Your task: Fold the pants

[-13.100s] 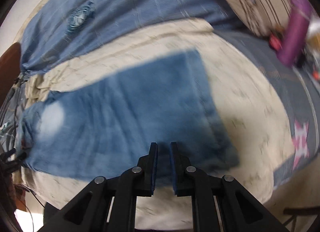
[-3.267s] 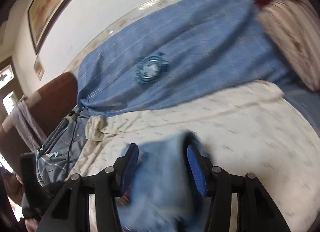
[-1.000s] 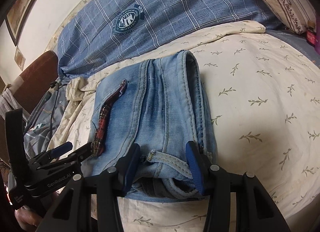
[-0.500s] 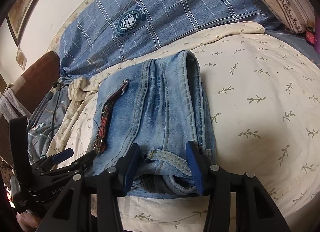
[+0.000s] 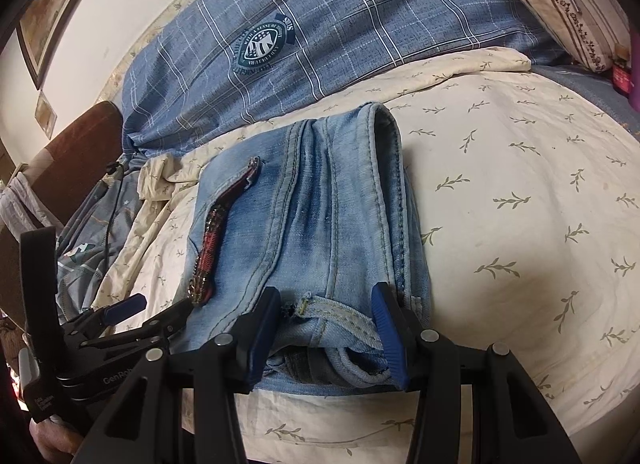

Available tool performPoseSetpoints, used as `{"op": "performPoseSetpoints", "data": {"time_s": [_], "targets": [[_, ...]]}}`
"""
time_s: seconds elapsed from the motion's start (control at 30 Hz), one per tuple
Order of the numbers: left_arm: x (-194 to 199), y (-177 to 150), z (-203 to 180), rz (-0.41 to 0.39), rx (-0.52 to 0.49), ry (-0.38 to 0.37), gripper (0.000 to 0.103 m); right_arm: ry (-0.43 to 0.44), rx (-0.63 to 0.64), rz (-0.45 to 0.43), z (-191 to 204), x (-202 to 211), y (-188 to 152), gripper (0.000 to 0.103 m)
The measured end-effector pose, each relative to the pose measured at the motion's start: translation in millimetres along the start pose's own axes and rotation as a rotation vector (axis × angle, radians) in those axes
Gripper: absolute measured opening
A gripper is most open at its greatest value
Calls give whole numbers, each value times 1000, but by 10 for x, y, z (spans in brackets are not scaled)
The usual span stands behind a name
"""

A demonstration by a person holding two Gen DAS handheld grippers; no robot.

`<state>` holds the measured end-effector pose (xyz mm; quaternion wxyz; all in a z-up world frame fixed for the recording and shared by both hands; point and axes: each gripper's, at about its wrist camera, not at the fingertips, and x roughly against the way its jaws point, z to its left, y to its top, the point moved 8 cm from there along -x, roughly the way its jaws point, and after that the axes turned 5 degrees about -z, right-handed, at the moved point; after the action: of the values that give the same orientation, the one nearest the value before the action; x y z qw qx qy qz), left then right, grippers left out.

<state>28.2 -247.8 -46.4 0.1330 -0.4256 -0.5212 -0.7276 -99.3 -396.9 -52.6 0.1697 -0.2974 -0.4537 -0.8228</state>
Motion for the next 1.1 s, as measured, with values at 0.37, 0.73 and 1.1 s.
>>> {"op": "performPoseSetpoints", "data": {"time_s": [0.37, 0.73, 1.1], "targets": [[222, -3, 59, 32, 42, -36, 86, -152, 120, -77, 153, 337, 71, 54], [472, 34, 62, 21, 34, -56, 86, -152, 98, -91, 160, 518, 134, 55], [714, 151, 61, -41, 24, -47, 86, -133, 125, -113, 335, 618, 201, 57]]}}
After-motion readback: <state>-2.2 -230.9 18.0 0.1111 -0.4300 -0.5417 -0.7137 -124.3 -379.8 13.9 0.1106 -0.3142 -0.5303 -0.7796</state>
